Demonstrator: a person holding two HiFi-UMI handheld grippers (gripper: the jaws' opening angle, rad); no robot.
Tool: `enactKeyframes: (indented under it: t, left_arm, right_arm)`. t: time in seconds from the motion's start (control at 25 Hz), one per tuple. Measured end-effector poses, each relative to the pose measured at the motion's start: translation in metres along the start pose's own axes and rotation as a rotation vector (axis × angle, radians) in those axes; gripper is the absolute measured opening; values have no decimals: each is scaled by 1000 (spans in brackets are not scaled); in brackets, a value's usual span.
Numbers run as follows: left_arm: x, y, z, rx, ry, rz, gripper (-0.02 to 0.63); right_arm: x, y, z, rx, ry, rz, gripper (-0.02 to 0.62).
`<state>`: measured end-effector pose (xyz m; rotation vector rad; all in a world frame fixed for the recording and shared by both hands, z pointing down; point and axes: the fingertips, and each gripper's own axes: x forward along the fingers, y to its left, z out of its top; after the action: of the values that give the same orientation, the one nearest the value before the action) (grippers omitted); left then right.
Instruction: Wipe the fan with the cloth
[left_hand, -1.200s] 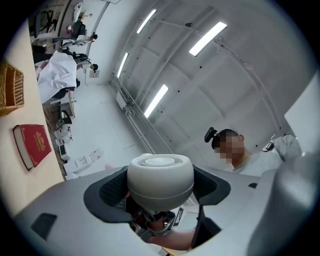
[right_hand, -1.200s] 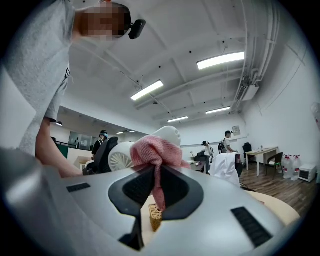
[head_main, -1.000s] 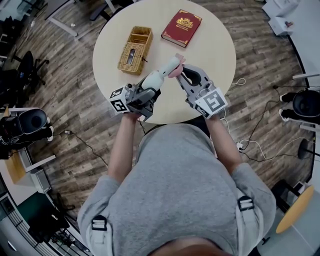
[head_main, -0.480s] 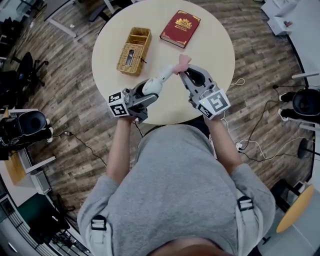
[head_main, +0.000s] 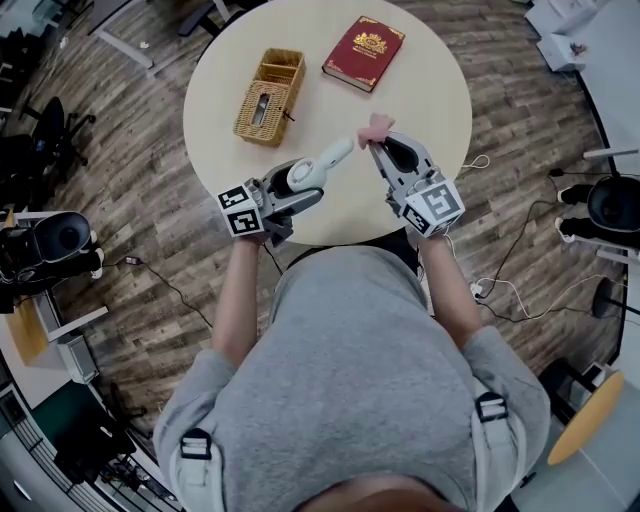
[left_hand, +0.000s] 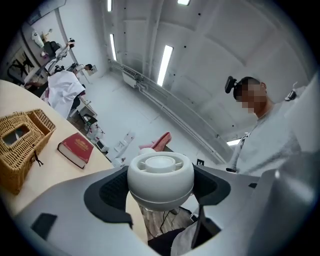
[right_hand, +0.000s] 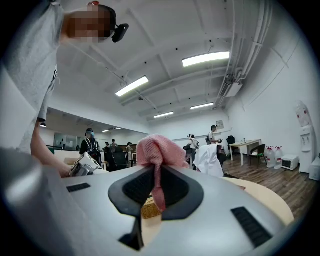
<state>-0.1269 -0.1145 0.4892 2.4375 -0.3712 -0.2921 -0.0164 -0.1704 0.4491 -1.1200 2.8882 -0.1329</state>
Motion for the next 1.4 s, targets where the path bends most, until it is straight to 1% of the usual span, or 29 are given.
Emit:
enactKeyframes:
  t: [0.12,0.2,0.28,0.36,0.48,0.68,0.84,1.04,1.4]
  left_arm:
    - [2,2,-8,46,46,49,374]
    - [2,7,-12,76,59,75,374]
    - [1,14,-17,91,68,101,374]
    - [1,19,-21,98,94,127,374]
    - [0,21,-25,101,114,140,374]
    - [2,26,-35,142,154,174,374]
    - [3,28,-45,135,168,192,374]
    - [2,39,-57,136,192,233,374]
    - [2,40,-57,151,211,245,374]
  right_arm:
    - [-2,-1,-10,1,31,-8,37]
    - [-4,-1,-16,-4,54,-16,37]
    - [-6,0,-23,-6,72,-19,37]
    - [-8,1,-30,-6,86,-19,37]
    - [-13,1,-35,6,104,-25,35]
    - [-15,-2,-45,46,122,-28,35]
    - [-21,-2,-56,55,150,-30,35]
    - [-29,-5,-69,58,181,-38,35]
    - [-36,-6,-70,42,201,-43,35]
